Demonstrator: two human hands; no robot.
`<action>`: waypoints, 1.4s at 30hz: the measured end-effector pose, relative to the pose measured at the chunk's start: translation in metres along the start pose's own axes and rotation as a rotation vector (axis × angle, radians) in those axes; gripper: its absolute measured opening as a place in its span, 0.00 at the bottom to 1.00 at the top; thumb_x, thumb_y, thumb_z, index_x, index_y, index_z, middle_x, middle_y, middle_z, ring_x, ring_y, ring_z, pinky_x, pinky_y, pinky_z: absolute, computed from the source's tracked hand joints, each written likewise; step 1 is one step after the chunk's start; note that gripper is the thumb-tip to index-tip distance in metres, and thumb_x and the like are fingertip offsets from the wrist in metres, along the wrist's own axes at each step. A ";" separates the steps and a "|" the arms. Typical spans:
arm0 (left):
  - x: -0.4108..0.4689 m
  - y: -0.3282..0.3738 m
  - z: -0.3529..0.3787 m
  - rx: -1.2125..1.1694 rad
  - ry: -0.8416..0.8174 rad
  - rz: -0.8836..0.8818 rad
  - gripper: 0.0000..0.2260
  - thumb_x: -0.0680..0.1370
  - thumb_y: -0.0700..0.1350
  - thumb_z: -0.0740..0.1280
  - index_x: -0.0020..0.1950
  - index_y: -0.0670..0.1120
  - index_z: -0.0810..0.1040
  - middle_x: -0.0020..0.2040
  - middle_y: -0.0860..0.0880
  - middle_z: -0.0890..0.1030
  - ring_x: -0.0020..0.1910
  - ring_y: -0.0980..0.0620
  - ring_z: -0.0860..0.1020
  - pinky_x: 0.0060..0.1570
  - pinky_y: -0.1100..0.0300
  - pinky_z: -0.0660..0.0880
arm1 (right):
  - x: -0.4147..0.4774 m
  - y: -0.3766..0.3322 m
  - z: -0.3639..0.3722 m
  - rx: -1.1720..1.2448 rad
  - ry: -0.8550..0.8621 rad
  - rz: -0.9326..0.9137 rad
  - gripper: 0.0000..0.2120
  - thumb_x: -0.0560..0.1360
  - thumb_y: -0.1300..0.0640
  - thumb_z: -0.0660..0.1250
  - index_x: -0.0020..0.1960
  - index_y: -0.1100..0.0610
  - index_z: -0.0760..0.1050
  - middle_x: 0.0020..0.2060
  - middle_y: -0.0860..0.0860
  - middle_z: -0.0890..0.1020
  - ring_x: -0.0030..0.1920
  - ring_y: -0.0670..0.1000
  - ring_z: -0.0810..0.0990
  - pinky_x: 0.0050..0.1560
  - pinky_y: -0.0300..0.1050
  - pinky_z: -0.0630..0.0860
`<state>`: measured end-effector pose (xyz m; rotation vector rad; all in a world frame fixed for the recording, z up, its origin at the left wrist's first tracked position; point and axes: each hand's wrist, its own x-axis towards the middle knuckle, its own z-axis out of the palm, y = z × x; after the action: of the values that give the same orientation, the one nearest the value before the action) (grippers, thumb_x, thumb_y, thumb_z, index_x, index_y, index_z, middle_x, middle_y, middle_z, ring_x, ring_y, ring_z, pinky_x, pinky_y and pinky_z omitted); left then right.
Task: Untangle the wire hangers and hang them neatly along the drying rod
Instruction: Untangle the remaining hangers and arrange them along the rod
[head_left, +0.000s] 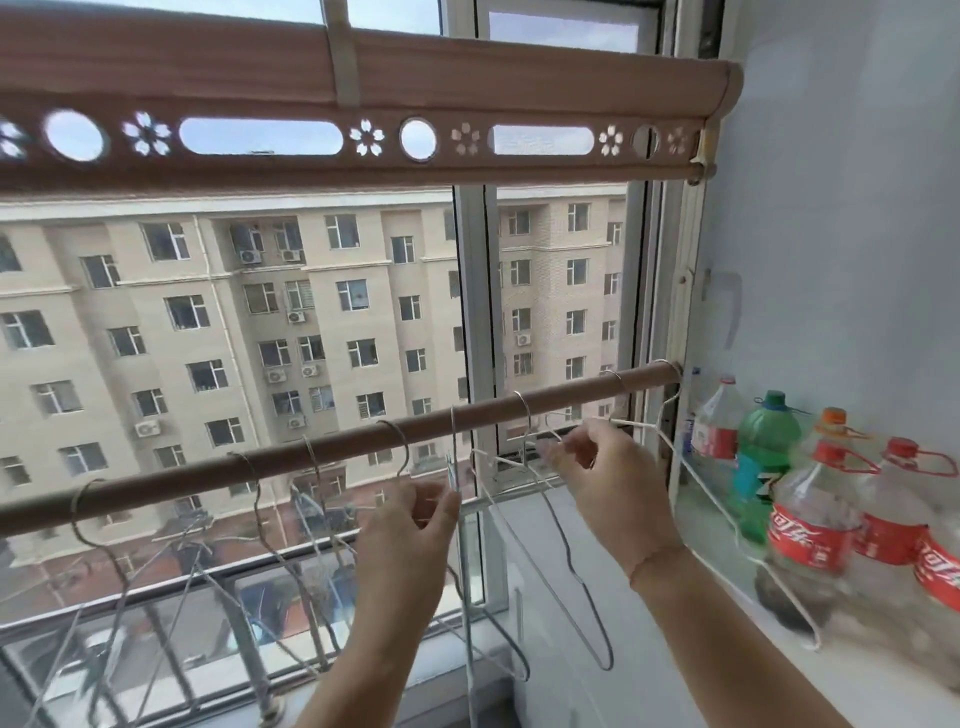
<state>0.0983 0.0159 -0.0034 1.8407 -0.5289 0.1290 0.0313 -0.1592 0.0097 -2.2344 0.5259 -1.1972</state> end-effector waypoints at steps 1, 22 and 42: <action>0.000 -0.001 -0.001 0.013 -0.019 -0.020 0.08 0.75 0.51 0.67 0.50 0.48 0.80 0.42 0.53 0.83 0.41 0.55 0.81 0.45 0.57 0.78 | -0.006 -0.006 0.008 -0.022 -0.095 0.014 0.12 0.71 0.42 0.68 0.39 0.51 0.74 0.29 0.41 0.75 0.32 0.39 0.74 0.32 0.32 0.67; 0.008 -0.025 -0.016 0.071 0.255 -0.068 0.09 0.75 0.51 0.68 0.47 0.48 0.72 0.37 0.53 0.76 0.35 0.59 0.74 0.31 0.66 0.66 | -0.031 -0.056 0.049 0.064 -0.196 -0.064 0.11 0.72 0.44 0.67 0.44 0.53 0.76 0.28 0.43 0.73 0.31 0.42 0.72 0.34 0.38 0.70; 0.011 -0.026 -0.059 0.101 0.372 0.050 0.16 0.76 0.51 0.67 0.59 0.44 0.73 0.52 0.50 0.76 0.46 0.52 0.78 0.42 0.63 0.72 | -0.027 -0.071 0.067 0.143 0.011 -0.005 0.14 0.71 0.54 0.71 0.53 0.59 0.74 0.31 0.48 0.76 0.31 0.45 0.74 0.36 0.39 0.71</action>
<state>0.1289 0.0737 -0.0023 1.8443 -0.3110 0.5293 0.0793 -0.0704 0.0071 -2.1110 0.4250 -1.2110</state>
